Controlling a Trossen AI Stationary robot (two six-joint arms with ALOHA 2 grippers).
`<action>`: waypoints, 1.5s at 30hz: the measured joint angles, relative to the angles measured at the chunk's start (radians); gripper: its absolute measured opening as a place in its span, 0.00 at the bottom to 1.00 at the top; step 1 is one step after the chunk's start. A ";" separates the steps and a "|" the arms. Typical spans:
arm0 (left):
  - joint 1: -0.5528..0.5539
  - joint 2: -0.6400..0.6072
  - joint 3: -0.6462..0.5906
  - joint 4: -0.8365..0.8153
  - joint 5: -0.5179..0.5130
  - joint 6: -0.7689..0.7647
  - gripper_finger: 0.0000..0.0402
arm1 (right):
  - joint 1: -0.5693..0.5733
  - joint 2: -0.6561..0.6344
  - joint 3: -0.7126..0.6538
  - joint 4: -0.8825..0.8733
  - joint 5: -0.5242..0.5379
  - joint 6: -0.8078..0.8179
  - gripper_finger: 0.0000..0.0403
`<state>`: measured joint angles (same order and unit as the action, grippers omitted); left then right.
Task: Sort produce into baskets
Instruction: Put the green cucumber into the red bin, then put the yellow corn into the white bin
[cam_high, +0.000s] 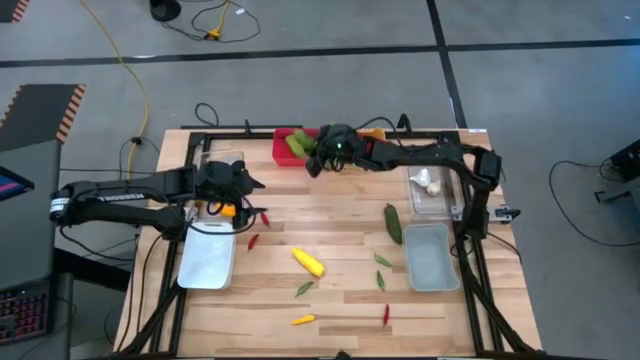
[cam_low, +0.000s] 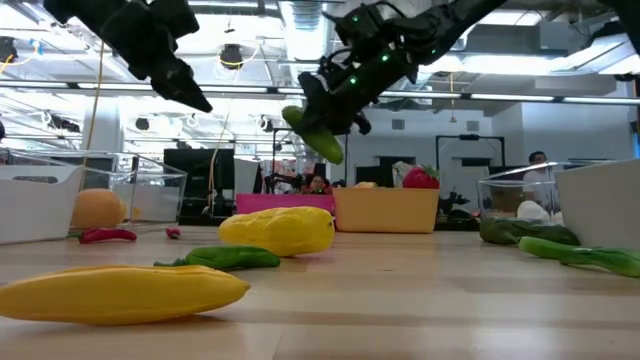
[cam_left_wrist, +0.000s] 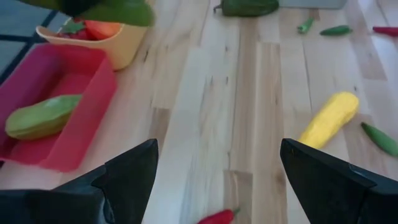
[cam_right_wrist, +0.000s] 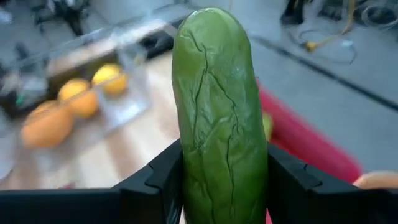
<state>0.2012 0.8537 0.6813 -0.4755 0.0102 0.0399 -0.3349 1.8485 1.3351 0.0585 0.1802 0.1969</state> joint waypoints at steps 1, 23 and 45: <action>0.000 0.000 -0.005 0.011 0.000 0.000 0.81 | -0.015 0.013 0.012 0.024 -0.001 -0.004 0.49; -0.020 0.030 -0.012 0.084 -0.011 0.046 0.81 | -0.133 0.252 0.160 0.241 -0.025 -0.039 0.49; -0.034 0.030 -0.012 0.086 -0.018 0.042 0.81 | -0.124 0.216 0.159 0.188 -0.038 -0.052 0.63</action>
<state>0.1668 0.8841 0.6693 -0.3898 -0.0076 0.0817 -0.4589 2.0645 1.4944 0.2462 0.1425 0.1447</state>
